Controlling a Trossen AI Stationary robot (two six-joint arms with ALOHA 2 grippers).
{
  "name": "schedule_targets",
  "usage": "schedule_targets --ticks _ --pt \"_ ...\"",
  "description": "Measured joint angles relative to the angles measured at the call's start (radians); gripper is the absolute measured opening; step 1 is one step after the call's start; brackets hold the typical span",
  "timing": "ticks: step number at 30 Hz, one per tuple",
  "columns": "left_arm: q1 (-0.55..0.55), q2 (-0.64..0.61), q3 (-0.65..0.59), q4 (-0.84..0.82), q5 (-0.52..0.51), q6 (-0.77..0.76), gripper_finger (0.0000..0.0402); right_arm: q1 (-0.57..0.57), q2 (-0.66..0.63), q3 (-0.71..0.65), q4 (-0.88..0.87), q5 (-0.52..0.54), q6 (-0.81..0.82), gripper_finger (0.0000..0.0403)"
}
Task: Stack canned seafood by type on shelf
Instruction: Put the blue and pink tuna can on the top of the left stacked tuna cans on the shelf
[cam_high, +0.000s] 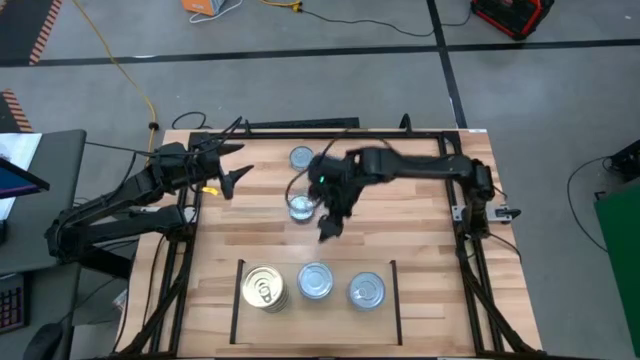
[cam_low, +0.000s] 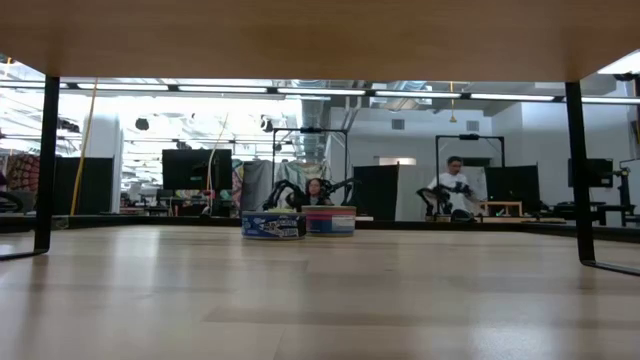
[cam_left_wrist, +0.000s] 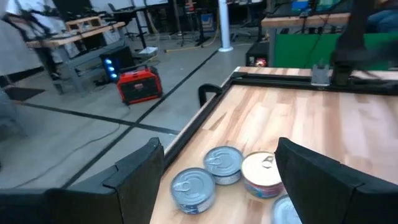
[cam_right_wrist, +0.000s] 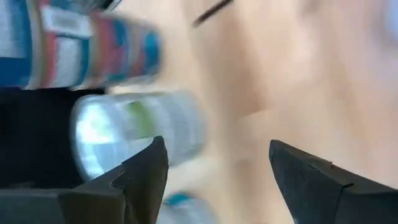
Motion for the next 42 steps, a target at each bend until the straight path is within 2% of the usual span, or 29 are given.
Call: schedule_targets --ticks 4,7,9,12,19,23,27,31,38,42 --pt "0.0 0.006 0.0 0.002 0.082 -0.038 0.0295 -0.071 -0.037 0.0 -0.026 0.173 -0.245 0.0302" --pt "0.0 0.026 0.0 0.008 0.165 -0.026 0.0295 -0.136 -0.052 0.0 -0.024 0.23 -0.357 0.0302" --pt "0.0 0.05 -0.007 0.022 0.195 -0.003 0.0295 -0.172 -0.053 -0.008 -0.008 0.316 -0.402 0.0302" --pt "0.0 0.097 -0.036 0.062 0.19 0.024 0.0295 -0.216 -0.054 -0.085 0.112 0.403 -0.418 0.0302" --pt "0.001 0.2 -0.054 0.029 0.095 0.031 0.0295 -0.267 -0.066 -0.338 0.304 0.471 -0.451 0.0302" --pt "0.0 0.21 -0.054 0.01 0.097 0.01 0.0295 -0.269 -0.102 -0.529 0.514 0.556 -0.42 0.0302" --pt "0.0 0.21 -0.054 0.011 0.097 -0.023 0.0295 -0.262 -0.117 -0.658 0.627 0.661 -0.403 0.0302" --pt "0.0 0.21 -0.059 0.049 0.092 -0.032 0.0295 -0.267 -0.117 -0.727 0.742 0.727 -0.396 0.0302" --pt "0.0 0.21 -0.182 0.346 0.066 -0.074 0.0295 -0.265 -0.117 -0.787 0.801 0.762 -0.413 0.0301" --pt "0.0 0.21 -0.178 0.356 0.047 -0.079 0.0295 -0.261 -0.113 -0.824 0.836 0.769 -0.41 0.0301"
